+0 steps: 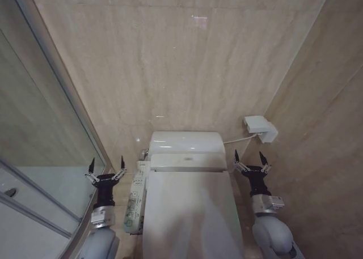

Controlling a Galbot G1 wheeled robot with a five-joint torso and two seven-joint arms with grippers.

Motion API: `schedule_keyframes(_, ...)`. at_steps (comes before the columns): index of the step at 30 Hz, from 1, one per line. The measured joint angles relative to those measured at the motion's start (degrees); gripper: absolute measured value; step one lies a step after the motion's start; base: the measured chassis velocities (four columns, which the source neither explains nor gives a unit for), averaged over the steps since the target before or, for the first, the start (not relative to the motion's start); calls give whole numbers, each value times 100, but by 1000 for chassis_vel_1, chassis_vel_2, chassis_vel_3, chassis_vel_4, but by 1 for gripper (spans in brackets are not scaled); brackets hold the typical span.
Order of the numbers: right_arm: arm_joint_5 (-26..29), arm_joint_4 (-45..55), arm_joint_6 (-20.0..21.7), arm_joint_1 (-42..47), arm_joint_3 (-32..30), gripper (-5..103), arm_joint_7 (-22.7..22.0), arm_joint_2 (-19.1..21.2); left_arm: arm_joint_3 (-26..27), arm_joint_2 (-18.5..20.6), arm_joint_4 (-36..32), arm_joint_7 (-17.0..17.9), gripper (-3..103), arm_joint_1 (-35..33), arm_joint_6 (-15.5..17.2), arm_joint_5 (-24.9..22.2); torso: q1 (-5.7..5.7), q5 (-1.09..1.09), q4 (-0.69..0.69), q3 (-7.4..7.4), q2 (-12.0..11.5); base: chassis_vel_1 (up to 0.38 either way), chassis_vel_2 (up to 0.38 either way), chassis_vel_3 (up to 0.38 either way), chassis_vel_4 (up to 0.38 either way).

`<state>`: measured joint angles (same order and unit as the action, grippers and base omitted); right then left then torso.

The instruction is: Open the toilet lid, clean the toilet bowl with a toilet brush, close the toilet lid, and flush.

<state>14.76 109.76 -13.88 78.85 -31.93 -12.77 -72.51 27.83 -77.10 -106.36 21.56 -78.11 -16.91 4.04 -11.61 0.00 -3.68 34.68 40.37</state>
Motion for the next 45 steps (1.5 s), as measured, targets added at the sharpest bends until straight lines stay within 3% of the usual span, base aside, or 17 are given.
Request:
schedule_keyframes(6,0,0,0,-1,0,100,0,0,185,134,785,-22,100,187,-12,-136,-1,-1,2,1,0,0,0,0,0)
schedule_keyframes(11,0,0,0,-1,0,100,0,0,188,503,1543,-251,98,468,-82,-396,-1,0,2,0,0,0,0,0,0)
schedule_keyframes(17,0,0,0,-1,0,100,0,0,-83,993,2606,-937,96,1287,-592,-430,-1,0,0,1,-1,0,0,0,0)
schedule_keyframes(19,0,0,0,-1,0,100,0,0,-196,1173,3014,-1345,96,1653,-913,-283,-2,-2,-2,1,-1,0,0,0,0)
schedule_keyframes(20,0,0,0,-1,0,100,0,0,-196,1173,3014,-1345,96,1653,-913,-283,-2,-2,-2,1,-1,0,0,0,0)
schedule_keyframes(22,0,0,0,-1,0,100,0,0,-347,1299,3359,-1682,96,1970,-1199,-78,-2,3,3,1,-1,0,0,0,0)
schedule_keyframes(23,0,0,0,-1,0,100,0,0,-447,1343,3517,-1806,72,2120,-1311,9,-2,0,1,1,-1,0,0,0,0)
schedule_keyframes(30,0,0,0,-1,0,100,0,0,-949,1420,4247,-2383,72,2735,-1965,412,-2,-2,0,1,-1,0,0,0,0)
schedule_keyframes(31,0,0,0,-1,0,100,0,0,-979,1415,4306,-2439,44,2798,-2043,536,-2,0,1,1,-1,0,0,0,0)
schedule_keyframes(37,0,0,0,-1,0,100,0,0,-1030,1392,4363,-2603,44,2898,-2217,856,-2,0,1,1,-1,0,0,0,0)
schedule_keyframes(38,0,0,0,-1,0,100,0,0,-1032,1413,4353,-2668,18,2896,-2245,867,-2,-1,1,1,-1,0,0,0,0)
schedule_keyframes(44,0,0,0,-1,0,100,0,0,-1056,1595,4371,-2875,18,2890,-2471,1025,-2,-1,1,1,-1,0,0,0,0)
schedule_keyframes(45,0,0,0,-1,0,100,0,0,-1061,1665,4375,-2908,0,2888,-2549,1097,-2,0,2,1,-1,0,0,0,0)
